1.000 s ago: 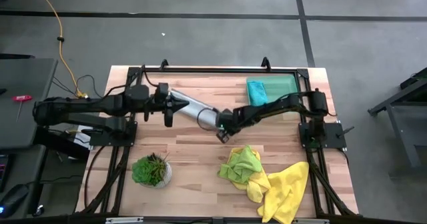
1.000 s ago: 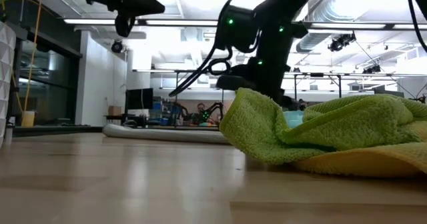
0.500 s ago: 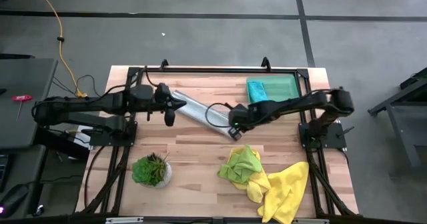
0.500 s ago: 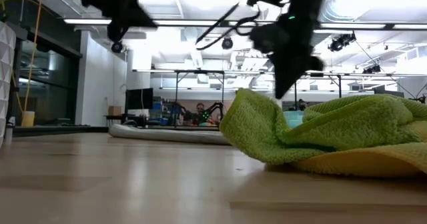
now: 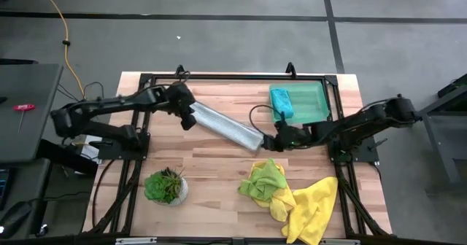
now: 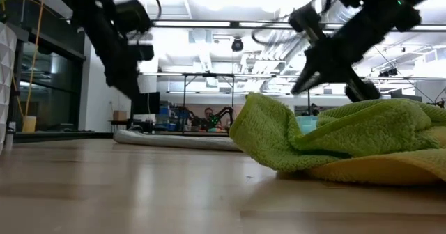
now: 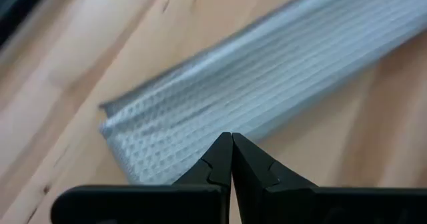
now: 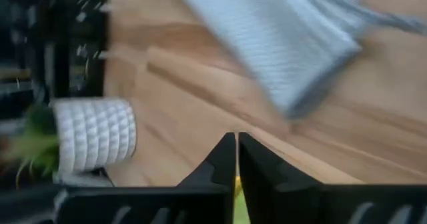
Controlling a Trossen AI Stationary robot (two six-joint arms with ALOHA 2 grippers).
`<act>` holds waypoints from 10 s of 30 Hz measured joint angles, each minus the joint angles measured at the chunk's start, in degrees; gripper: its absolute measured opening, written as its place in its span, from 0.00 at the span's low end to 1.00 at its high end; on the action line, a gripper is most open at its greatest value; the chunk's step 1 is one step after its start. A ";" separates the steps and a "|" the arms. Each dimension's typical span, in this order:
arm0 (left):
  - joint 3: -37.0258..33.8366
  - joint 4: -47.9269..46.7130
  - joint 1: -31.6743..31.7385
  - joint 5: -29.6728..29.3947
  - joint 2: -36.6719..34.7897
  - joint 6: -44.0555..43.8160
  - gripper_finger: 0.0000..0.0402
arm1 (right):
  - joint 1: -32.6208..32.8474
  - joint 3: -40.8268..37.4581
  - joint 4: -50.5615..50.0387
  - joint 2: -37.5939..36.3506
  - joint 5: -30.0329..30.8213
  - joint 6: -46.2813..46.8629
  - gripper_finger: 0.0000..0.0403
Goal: Fold microfiber towels
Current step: Fold the gray towel
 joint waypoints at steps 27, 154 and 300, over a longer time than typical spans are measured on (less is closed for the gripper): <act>-0.04 -0.83 3.51 -5.99 6.91 0.09 0.00 | -0.43 7.67 -2.59 21.66 8.67 23.31 0.73; 8.72 6.62 -4.75 1.51 21.13 4.10 0.00 | -13.13 22.65 15.87 30.97 6.53 1.93 0.00; 8.76 3.21 -12.21 -11.32 19.99 -34.82 0.23 | -22.35 22.66 -23.24 1.36 6.59 -44.42 0.60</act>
